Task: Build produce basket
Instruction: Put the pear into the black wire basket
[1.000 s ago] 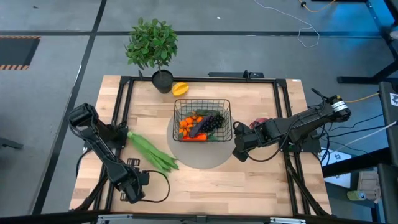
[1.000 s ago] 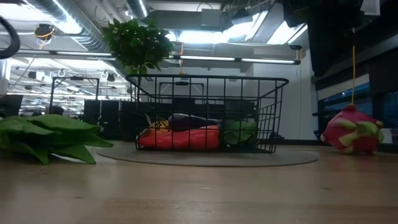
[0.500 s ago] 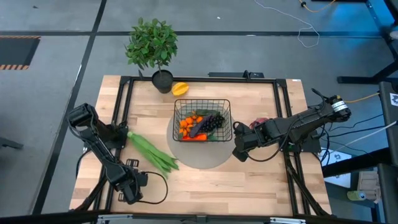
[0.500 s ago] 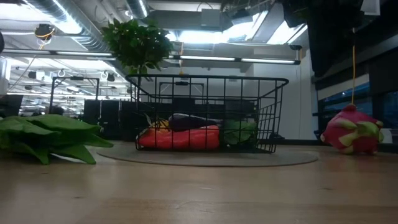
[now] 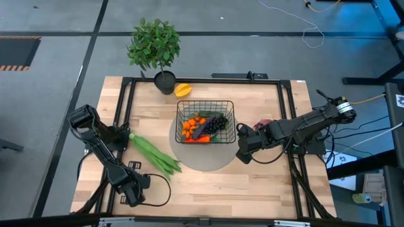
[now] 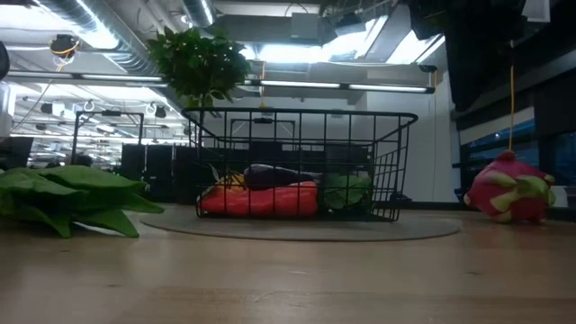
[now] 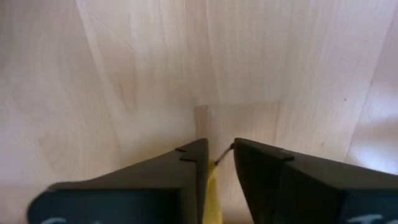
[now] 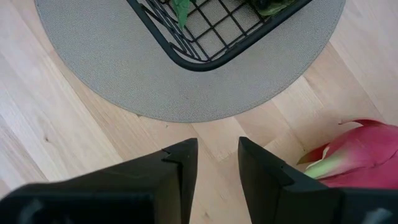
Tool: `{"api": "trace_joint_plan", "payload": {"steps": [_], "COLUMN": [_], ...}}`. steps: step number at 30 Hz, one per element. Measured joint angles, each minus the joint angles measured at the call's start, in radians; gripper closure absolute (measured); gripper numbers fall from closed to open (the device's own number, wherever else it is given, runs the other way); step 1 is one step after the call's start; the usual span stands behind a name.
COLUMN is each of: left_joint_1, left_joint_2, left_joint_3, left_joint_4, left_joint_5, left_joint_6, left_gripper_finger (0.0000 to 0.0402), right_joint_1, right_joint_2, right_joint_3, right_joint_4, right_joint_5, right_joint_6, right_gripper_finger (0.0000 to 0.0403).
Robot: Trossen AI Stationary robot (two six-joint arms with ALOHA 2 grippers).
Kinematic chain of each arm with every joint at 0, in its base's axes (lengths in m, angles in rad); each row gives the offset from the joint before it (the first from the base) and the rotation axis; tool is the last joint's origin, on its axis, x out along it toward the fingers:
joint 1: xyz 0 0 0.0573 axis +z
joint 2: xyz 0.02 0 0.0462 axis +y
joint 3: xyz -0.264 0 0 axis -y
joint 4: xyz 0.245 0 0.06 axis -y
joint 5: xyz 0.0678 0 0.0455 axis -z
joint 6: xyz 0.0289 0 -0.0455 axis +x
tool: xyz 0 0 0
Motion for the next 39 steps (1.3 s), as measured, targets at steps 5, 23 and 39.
{"api": "trace_joint_plan", "payload": {"steps": [5,23,39], "left_joint_1": [0.0,0.096,0.276], "left_joint_2": [0.0,0.001,0.001], "left_joint_3": [0.0,0.181,0.719], "left_joint_4": [0.014,-0.189,-0.629], "left_joint_5": [0.0,-0.084,-0.574], "left_joint_6": [-0.003,-0.039,0.353], "left_gripper_finger": [0.038,0.0401,0.0401], "right_joint_1": [0.0,0.0,0.0], "right_joint_2": [0.0,0.0,0.0], "right_joint_3": [0.0,0.0,0.0], "right_joint_4": [0.0,0.0,0.0], "right_joint_5": [0.0,0.0,0.0], "right_joint_6": [0.0,-0.003,-0.007], "right_gripper_finger": [0.0299,0.0299,0.0299]}}
